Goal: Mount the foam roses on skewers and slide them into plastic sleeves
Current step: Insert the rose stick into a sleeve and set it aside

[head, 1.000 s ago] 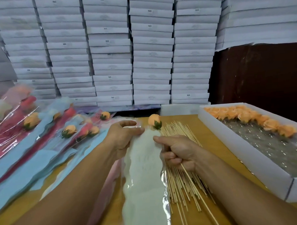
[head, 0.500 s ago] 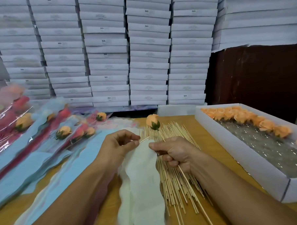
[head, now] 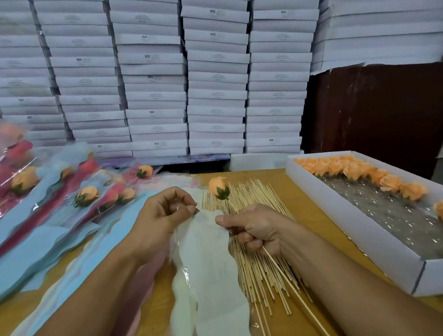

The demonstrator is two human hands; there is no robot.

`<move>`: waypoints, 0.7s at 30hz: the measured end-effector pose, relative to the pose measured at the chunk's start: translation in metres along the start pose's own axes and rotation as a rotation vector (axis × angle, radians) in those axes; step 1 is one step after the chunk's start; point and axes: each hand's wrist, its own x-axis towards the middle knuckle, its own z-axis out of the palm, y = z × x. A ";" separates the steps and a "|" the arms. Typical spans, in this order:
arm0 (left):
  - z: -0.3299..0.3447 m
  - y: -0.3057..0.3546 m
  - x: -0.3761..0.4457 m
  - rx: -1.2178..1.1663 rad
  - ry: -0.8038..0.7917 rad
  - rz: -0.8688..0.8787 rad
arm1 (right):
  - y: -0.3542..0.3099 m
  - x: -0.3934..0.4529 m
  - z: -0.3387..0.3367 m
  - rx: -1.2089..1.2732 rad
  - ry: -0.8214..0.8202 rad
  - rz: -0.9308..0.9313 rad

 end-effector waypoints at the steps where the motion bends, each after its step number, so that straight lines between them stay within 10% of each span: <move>1: 0.000 -0.001 0.000 -0.035 -0.005 -0.012 | 0.000 0.000 0.000 -0.003 -0.002 0.001; 21: -0.004 -0.009 0.003 -0.228 -0.182 -0.196 | -0.008 0.008 -0.013 0.177 -0.015 0.068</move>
